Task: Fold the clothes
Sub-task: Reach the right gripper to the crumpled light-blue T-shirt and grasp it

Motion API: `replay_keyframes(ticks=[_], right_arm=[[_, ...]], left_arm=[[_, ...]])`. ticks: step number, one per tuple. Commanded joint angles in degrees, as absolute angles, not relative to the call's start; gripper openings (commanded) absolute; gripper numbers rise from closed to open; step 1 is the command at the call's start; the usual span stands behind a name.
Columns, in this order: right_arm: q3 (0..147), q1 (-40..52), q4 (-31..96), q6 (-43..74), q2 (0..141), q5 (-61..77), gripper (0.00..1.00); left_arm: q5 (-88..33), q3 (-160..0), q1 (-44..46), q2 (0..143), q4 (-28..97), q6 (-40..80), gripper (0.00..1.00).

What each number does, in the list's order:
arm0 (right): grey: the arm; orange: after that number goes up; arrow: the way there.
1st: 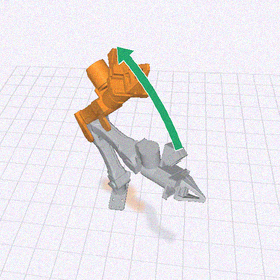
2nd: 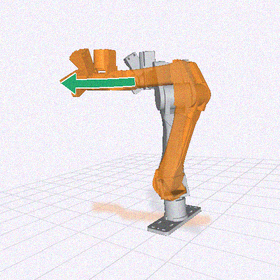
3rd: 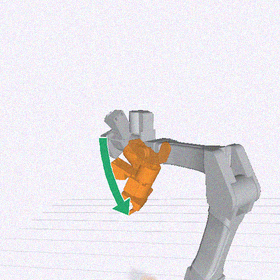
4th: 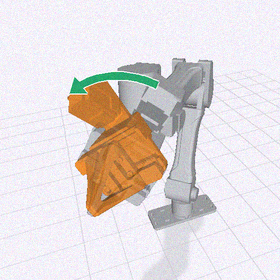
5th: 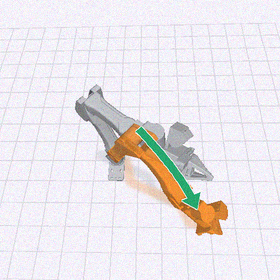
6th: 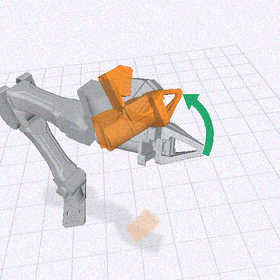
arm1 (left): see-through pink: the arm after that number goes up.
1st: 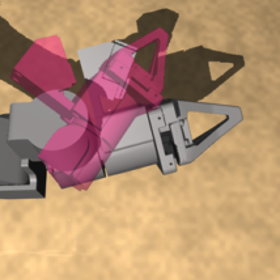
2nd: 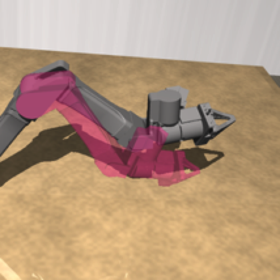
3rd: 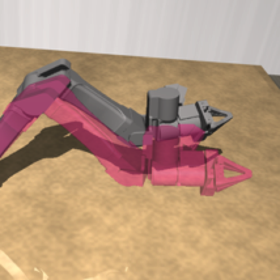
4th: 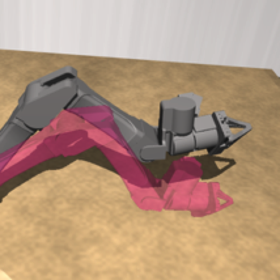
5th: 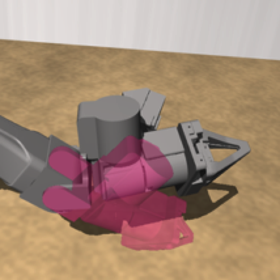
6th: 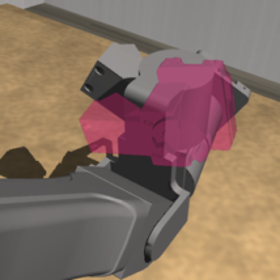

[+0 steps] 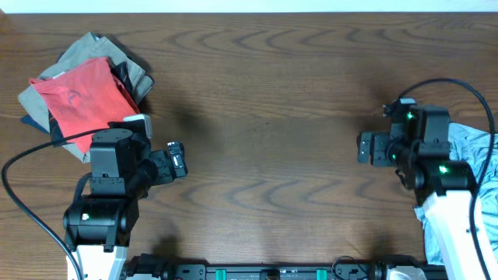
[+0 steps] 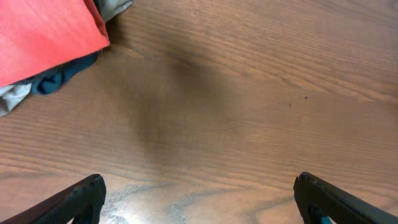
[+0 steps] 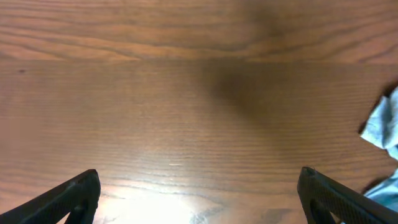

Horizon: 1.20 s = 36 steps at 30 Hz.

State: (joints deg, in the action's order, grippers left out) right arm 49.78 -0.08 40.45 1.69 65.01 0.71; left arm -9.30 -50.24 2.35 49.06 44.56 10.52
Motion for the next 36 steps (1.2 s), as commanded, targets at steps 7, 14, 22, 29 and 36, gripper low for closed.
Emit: replay_keyframes(ticks=[7, 14, 22, 29, 36], right_arm=[[50.96, -14.09, 40.97, 18.79, 75.75, -17.34, 0.93], [50.46, -23.81, 45.93, 22.48, 80.88, -17.50, 0.87], [49.82, -28.47, 44.93, 22.74, 85.73, -16.91, 0.61], [46.94, -28.51, 44.84, 22.96, 88.51, -16.97, 0.42], [45.10, -28.49, 43.11, 23.24, 88.51, -15.40, 0.01]], left_arm=[[-10.13, -51.62, 2.17, 48.97, 44.60, 11.53, 0.98], [-10.11, -51.62, 2.17, 49.01, 45.15, 11.53, 0.98], [-10.11, -51.62, 2.17, 49.04, 45.19, 11.53, 0.98], [-10.11, -51.62, 2.17, 49.04, 45.19, 11.53, 0.98], [-10.11, -51.62, 2.15, 49.04, 45.19, 11.51, 0.98]])
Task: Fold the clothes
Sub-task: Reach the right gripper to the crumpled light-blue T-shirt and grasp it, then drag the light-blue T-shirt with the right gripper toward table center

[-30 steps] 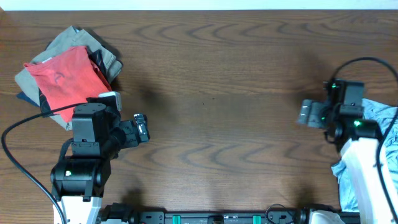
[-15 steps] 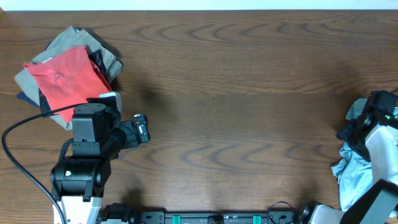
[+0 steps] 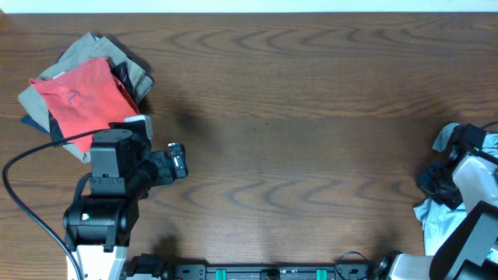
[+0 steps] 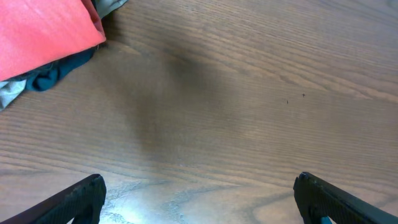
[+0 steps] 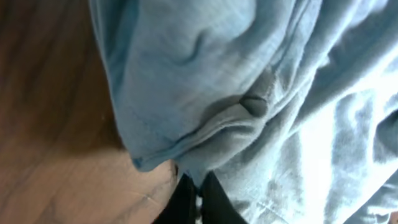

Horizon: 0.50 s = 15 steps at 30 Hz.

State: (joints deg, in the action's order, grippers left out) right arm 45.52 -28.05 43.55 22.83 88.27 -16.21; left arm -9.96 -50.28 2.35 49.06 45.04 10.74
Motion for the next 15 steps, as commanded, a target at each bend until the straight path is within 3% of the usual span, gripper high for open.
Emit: replay_keyframes(ticks=[1, 4, 10, 15], right_arm=[[45.10, -28.47, 43.13, 23.07, 88.51, -14.50, 0.01], [45.10, -27.99, 42.15, 20.69, 88.51, -5.06, 0.01], [45.15, -21.23, 33.12, 3.62, 88.49, 30.94, 0.01], [45.21, -7.62, 20.93, 4.60, 88.49, 40.47, 0.01]], left_arm=[[-10.09, -51.62, 2.15, 49.04, 45.19, 11.53, 0.98], [-10.09, -51.62, 2.17, 49.04, 45.17, 11.51, 0.98], [-10.09, -51.62, 2.15, 49.08, 44.73, 11.51, 0.98], [-10.09, -51.62, 2.15, 49.47, 43.97, 11.51, 0.98]])
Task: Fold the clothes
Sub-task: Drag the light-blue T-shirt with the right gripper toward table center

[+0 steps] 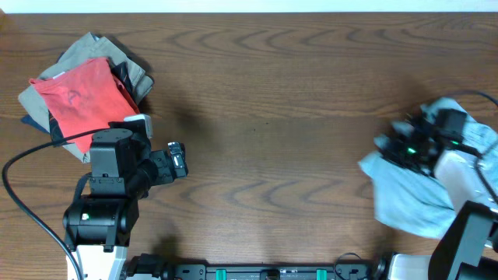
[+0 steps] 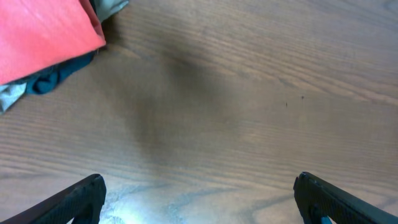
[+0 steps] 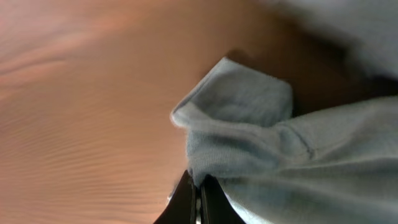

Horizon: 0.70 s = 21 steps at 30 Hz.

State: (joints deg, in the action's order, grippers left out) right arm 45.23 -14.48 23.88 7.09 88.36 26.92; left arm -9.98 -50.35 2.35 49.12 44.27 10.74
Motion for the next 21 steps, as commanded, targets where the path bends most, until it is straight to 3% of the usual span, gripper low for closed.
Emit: replay_keyframes(ticks=[1, 3, 4, 7, 8, 9, 17, 21], right_arm=[[45.21, -4.19, 17.96, 5.67, 88.49, 40.53, 0.01], [45.21, 1.69, 11.70, 6.85, 88.51, 40.27, 0.02], [45.21, 4.51, 8.05, 7.35, 88.49, 39.13, 0.08], [45.93, 9.82, 2.07, 10.37, 88.49, 31.00, 0.56], [46.54, 10.66, 2.31, 10.81, 88.49, 27.79, 0.85], [47.07, 10.94, 3.05, 10.87, 88.38, 25.78, 0.99], [53.32, 5.30, 26.41, 10.66, 84.29, 5.61, 0.99], [54.26, 0.51, 34.81, 10.63, 80.55, 4.49, 0.99]], left_arm=[[-10.09, -51.62, 2.15, 49.67, 43.81, 11.51, 0.98], [-10.09, -51.62, 2.17, 50.15, 43.38, 11.51, 0.98], [-10.09, -51.62, 2.17, 50.39, 43.05, 11.51, 0.98], [-10.09, -51.62, 2.17, 51.40, 42.35, 11.51, 0.98], [-10.09, -51.62, 2.17, 51.75, 42.33, 11.51, 0.98], [-10.09, -51.62, 2.17, 52.07, 42.33, 11.51, 0.98], [-20.71, -51.62, 2.22, 55.16, 41.71, 11.73, 0.98], [-28.29, -51.55, 2.63, 59.20, 40.88, 11.75, 0.98]])
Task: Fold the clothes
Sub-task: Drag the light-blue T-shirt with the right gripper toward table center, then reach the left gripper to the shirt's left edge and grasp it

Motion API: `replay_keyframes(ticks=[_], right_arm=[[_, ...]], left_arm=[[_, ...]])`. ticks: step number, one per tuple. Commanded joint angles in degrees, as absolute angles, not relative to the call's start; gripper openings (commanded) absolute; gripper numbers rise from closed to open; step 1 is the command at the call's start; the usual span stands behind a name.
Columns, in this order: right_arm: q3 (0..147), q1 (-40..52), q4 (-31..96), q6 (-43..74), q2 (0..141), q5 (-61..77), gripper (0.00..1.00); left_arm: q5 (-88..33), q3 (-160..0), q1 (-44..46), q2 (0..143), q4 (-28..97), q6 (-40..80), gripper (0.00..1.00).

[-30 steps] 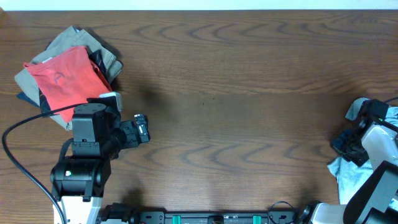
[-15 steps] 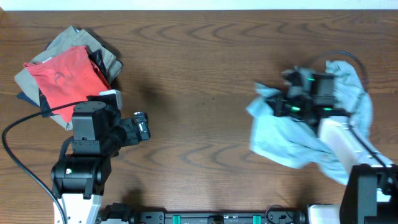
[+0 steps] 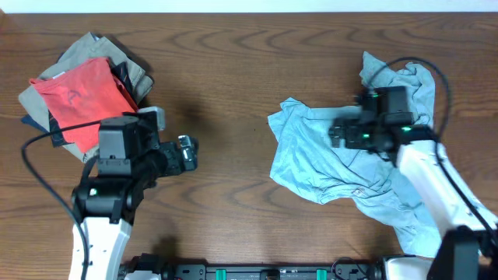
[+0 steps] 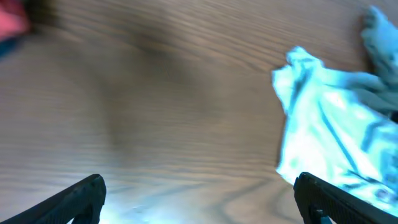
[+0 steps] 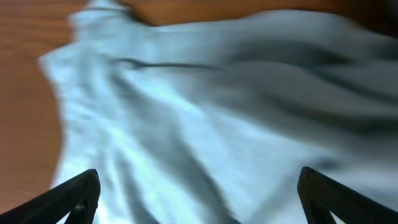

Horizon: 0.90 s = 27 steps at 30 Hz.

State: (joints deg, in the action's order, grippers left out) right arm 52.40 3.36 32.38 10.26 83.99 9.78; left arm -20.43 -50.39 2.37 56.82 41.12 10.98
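A crumpled light blue garment (image 3: 342, 167) lies on the right half of the wooden table, one end bunched at the far right (image 3: 405, 82). My right gripper (image 3: 336, 134) hovers over its middle, open, with nothing between the fingers; in the right wrist view the blue cloth (image 5: 205, 106) fills the frame under the right gripper (image 5: 199, 199). My left gripper (image 3: 189, 153) is open over bare wood to the left of the garment. In the left wrist view the left gripper (image 4: 199, 199) sees the garment's left edge (image 4: 323, 124).
A pile of clothes sits at the far left: a red piece (image 3: 82, 101) on top of grey cloth (image 3: 117, 58), with dark cloth under them. Bare wood (image 3: 233, 187) lies between the pile and the blue garment. The garment's lower end reaches the table's near right corner (image 3: 416, 233).
My right gripper was shut on the blue garment near the right edge; now it is open and the garment lies spread further left. My left gripper has swung right, off the red pile.
Both grippers stood open over bare wood, the blue garment bunched at the right edge. Then my right gripper was shut on it there, then held it further in over the table. Now the garment lies released near the centre-right.
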Motion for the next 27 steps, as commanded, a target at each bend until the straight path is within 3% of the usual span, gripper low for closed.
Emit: replay_keyframes(ticks=[1, 14, 19, 27], right_arm=[[54.26, -0.64, 36.53, 10.55, 79.57, 4.32, 0.99], [54.26, -10.39, 46.00, 10.46, 75.48, 4.27, 0.99], [54.26, -10.61, 47.22, 10.46, 75.48, 4.27, 0.99], [54.26, -10.61, 49.91, 10.44, 75.48, 4.19, 0.99]], left_arm=[[-29.61, -51.55, 3.07, 60.62, 40.84, 11.75, 0.98], [-33.04, -51.55, 18.85, 81.32, 30.55, 11.77, 0.98], [-32.97, -51.55, 22.26, 88.47, 16.95, 12.43, 0.92], [-30.85, -51.57, 22.90, 99.39, -5.87, 25.26, 0.92]])
